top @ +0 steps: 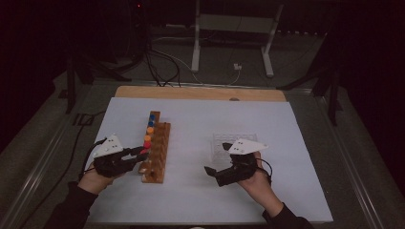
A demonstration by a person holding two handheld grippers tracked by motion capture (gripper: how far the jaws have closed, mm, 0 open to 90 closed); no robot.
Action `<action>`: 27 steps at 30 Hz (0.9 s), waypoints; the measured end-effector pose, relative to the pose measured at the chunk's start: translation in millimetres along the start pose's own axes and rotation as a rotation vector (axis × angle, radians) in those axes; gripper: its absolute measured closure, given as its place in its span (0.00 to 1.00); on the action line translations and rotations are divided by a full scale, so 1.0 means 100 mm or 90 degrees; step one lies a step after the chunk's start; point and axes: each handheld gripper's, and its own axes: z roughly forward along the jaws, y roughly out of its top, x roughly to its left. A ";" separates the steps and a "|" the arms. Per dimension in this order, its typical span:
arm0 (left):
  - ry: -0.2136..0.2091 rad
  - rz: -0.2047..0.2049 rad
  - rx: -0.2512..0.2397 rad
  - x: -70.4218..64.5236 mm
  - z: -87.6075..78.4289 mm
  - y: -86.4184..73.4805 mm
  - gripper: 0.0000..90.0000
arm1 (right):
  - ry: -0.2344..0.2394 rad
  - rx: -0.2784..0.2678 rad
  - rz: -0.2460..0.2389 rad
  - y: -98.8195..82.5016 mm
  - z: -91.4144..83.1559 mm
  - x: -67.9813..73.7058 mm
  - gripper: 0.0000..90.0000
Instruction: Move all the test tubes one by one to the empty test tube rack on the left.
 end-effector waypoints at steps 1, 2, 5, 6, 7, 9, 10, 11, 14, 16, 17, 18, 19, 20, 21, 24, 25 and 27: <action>-0.002 0.002 -0.001 -0.01 0.00 0.00 0.71 | 0.000 -0.001 0.000 0.00 0.00 0.00 0.00; -0.006 0.005 -0.004 -0.02 -0.01 0.00 0.66 | 0.000 -0.002 0.000 0.00 -0.01 -0.01 0.00; -0.011 -0.003 -0.016 -0.07 -0.03 0.02 0.42 | -0.001 -0.006 0.002 -0.01 -0.04 -0.02 0.00; -0.018 -0.004 -0.017 -0.08 -0.04 0.03 0.37 | -0.002 -0.007 0.001 -0.01 -0.05 -0.03 0.00; -0.021 -0.005 -0.017 -0.10 -0.04 0.04 0.30 | -0.003 -0.008 0.001 -0.02 -0.06 -0.03 0.00; -0.033 -0.001 -0.022 -0.14 -0.06 0.05 0.20 | -0.004 -0.010 0.002 -0.04 -0.08 -0.04 0.00; -0.042 -0.007 -0.028 -0.16 -0.06 0.06 0.18 | -0.007 -0.011 0.002 -0.05 -0.09 -0.04 0.00; -0.055 -0.011 -0.033 -0.17 -0.07 0.06 0.15 | -0.009 -0.012 0.002 -0.07 -0.11 -0.05 0.00; -0.089 -0.014 -0.038 -0.19 -0.08 0.06 0.04 | -0.018 -0.015 -0.001 -0.11 -0.14 -0.07 0.00; -0.100 -0.012 -0.043 -0.22 -0.08 0.05 0.02 | -0.024 -0.015 -0.005 -0.13 -0.16 -0.08 0.00; -0.100 -0.010 -0.047 -0.24 -0.08 0.04 0.01 | -0.027 -0.016 -0.007 -0.15 -0.18 -0.09 0.00; -0.105 -0.008 -0.054 -0.25 -0.08 0.02 0.01 | -0.028 -0.015 -0.011 -0.16 -0.19 -0.09 0.00; -0.104 -0.004 -0.056 -0.26 -0.07 0.01 0.01 | -0.030 -0.015 -0.016 -0.18 -0.21 -0.09 0.00; -0.103 -0.002 -0.057 -0.27 -0.07 -0.01 0.01 | -0.034 -0.015 -0.019 -0.19 -0.22 -0.10 0.00; -0.105 0.003 -0.059 -0.27 -0.07 -0.03 0.01 | -0.037 -0.015 -0.021 -0.21 -0.24 -0.10 0.00; -0.108 0.000 -0.063 -0.27 -0.05 -0.08 0.01 | -0.047 -0.018 -0.022 -0.29 -0.29 -0.13 0.00; -0.107 -0.002 -0.062 -0.27 -0.05 -0.10 0.01 | -0.054 -0.018 -0.026 -0.31 -0.31 -0.14 0.00; -0.108 -0.005 -0.059 -0.27 -0.05 -0.14 0.01 | -0.067 -0.013 -0.031 -0.37 -0.34 -0.16 0.00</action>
